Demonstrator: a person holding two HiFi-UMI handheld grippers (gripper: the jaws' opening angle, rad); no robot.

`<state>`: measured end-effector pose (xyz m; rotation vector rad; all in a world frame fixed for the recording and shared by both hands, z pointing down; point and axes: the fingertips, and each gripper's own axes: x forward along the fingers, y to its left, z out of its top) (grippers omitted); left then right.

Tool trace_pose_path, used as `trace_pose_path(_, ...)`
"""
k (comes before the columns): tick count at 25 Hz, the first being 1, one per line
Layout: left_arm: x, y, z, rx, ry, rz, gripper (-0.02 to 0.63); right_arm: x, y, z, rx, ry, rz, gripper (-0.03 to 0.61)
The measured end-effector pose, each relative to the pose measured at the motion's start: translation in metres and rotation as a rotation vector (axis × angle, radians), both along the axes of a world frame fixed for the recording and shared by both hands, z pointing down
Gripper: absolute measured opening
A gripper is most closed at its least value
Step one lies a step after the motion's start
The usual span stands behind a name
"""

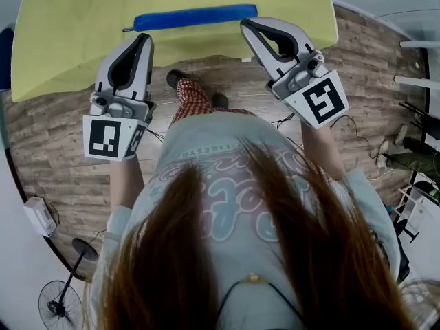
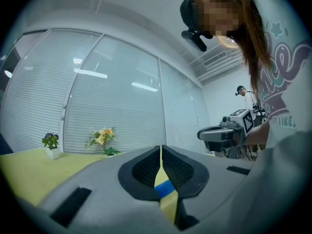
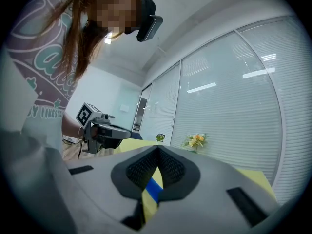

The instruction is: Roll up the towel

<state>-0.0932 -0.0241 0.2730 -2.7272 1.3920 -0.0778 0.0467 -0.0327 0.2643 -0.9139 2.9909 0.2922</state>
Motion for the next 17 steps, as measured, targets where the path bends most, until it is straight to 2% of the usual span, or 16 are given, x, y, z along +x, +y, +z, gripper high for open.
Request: trace_pose_path(17,-0.0021,0.0025,0.0008,0.000,0.003,-0.001,0.021,-0.0005,-0.0031,-0.0005,-0.005,-0.002,0.017,0.005)
